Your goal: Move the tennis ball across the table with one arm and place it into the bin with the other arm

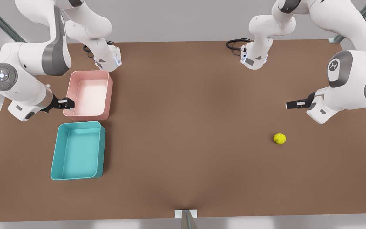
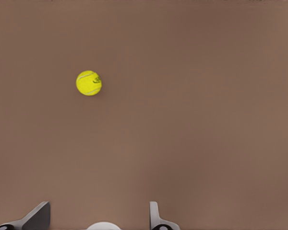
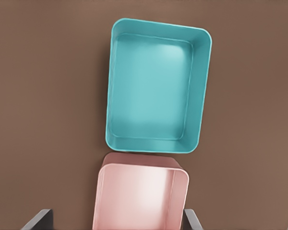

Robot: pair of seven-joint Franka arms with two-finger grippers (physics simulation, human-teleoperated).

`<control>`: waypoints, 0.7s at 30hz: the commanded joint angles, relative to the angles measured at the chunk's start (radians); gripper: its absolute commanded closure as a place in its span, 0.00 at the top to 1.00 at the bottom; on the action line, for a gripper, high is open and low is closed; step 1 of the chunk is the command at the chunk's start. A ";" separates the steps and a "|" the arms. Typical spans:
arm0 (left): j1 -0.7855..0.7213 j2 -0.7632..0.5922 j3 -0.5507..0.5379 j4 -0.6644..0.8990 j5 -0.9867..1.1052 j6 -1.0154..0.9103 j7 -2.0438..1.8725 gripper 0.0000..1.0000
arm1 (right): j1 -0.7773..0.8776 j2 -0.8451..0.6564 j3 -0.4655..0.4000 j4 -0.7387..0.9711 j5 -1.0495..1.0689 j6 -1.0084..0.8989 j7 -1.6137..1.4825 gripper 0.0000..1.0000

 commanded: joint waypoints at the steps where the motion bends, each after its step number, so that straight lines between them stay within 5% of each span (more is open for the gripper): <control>1: -0.001 -0.001 0.000 0.000 0.004 0.011 -0.039 1.00 | 0.000 -0.001 0.000 0.000 -0.004 0.050 0.030 1.00; 3: 0.002 0.012 0.000 0.000 0.004 0.011 -0.040 1.00 | 0.000 0.002 0.000 0.000 -0.004 0.050 0.034 1.00; 4: 0.004 0.028 0.000 0.002 0.004 0.025 0.016 0.74 | 0.002 0.005 0.000 0.000 -0.003 0.047 0.031 1.00; 5: 0.005 0.049 -0.002 0.005 0.012 0.025 0.125 0.21 | 0.002 0.007 0.000 -0.001 -0.001 0.045 0.031 1.00; 9: 0.004 0.083 -0.002 -0.202 0.090 0.463 0.877 0.21 | 0.003 0.018 0.000 0.000 0.000 0.045 0.030 1.00; 14: 0.077 0.221 0.000 -0.239 0.095 0.603 1.920 0.21 | 0.002 0.025 0.000 0.000 0.002 0.038 0.028 1.00; 21: 0.168 0.266 -0.002 -0.383 0.144 0.855 2.127 0.21 | 0.018 0.102 -0.003 0.016 0.051 0.067 0.031 1.00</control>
